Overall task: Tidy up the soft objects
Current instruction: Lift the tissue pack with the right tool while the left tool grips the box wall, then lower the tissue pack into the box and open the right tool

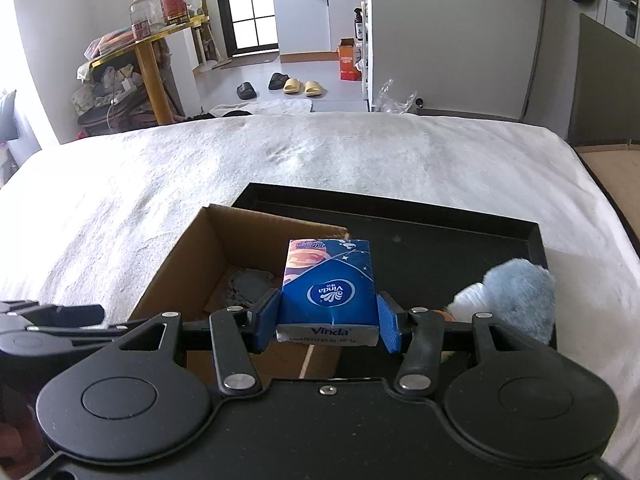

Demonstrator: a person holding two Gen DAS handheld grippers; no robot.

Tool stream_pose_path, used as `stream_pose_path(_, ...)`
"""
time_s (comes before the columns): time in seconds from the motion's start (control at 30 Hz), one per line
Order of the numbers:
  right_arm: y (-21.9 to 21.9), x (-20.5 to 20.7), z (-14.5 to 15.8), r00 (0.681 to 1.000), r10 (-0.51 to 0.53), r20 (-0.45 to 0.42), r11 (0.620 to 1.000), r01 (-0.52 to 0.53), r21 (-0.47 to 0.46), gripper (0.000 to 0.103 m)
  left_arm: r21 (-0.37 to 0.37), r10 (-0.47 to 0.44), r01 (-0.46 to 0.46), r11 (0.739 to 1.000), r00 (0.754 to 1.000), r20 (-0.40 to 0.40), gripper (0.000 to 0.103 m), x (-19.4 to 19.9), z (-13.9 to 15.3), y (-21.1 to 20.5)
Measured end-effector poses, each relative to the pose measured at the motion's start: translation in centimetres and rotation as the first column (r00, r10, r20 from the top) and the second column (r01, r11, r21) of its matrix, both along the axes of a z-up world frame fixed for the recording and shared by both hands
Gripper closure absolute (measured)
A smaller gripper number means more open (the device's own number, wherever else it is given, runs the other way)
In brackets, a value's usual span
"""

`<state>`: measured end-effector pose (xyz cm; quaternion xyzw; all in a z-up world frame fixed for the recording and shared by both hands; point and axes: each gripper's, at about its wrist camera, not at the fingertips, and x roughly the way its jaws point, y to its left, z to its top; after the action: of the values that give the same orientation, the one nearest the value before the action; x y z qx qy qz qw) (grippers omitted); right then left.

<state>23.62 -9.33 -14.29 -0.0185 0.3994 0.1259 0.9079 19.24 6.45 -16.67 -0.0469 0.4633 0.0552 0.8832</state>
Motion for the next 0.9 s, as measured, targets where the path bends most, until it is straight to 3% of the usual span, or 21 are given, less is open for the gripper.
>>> stream_pose_path(0.33, 2.6, 1.6, -1.0, 0.999, 0.035, -0.022, 0.999, -0.036, -0.030, 0.053, -0.073, 0.026, -0.028, 0.997, 0.999, -0.024, 0.089, 0.9, -1.4, 1.6)
stream_pose_path(0.53, 4.0, 2.4, -1.5, 0.998, 0.057, -0.029, 0.998, -0.058, -0.040, 0.053, -0.124, 0.046, -0.050, 0.991, 0.998, -0.033, 0.092, 1.0, -1.5, 2.2)
stream_pose_path(0.9, 4.0, 1.8, -2.4, 0.997, 0.063, -0.044, 0.997, -0.064, -0.034, 0.044, -0.099, 0.085, -0.089, 0.991, 0.995, -0.046, 0.089, 0.9, -1.3, 2.2)
